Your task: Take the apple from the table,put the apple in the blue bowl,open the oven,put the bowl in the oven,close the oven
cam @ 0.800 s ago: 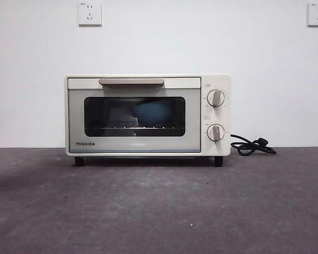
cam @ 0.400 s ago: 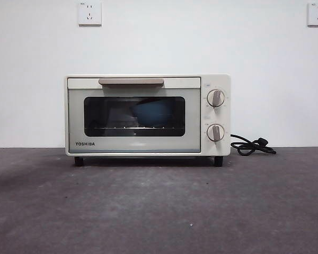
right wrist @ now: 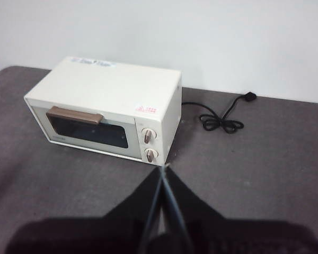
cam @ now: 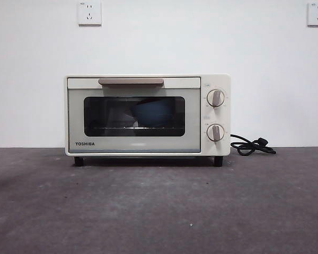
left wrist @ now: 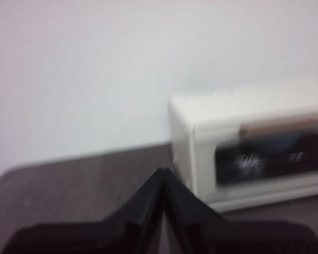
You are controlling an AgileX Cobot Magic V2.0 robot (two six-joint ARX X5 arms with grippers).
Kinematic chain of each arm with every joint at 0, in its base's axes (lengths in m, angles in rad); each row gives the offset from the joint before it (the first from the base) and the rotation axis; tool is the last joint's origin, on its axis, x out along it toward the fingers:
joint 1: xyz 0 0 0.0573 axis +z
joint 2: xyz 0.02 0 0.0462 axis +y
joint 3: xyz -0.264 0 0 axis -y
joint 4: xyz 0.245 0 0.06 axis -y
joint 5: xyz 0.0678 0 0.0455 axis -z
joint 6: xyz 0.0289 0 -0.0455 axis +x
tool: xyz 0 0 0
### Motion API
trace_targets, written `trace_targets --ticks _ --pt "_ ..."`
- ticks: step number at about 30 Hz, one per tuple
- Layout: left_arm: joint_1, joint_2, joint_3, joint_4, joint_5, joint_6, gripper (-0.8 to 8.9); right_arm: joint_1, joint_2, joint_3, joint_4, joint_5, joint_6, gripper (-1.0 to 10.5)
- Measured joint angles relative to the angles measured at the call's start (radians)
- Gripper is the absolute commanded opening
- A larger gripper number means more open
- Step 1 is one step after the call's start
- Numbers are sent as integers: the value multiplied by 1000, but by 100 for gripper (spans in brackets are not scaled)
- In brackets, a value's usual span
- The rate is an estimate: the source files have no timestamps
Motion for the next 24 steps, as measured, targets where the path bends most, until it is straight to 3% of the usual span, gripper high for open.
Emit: trace_targets --ticks 7,14,24 --pt "0 -204 -301 6 -98 0 -4 0 66 0 0 0 0 0" --pt "0 -249 -307 -86 -98 0 -4 0 158 0 0 0 0 0" --pt "0 -237 -307 -90 -97 0 -4 0 311 0 0 0 0 0"
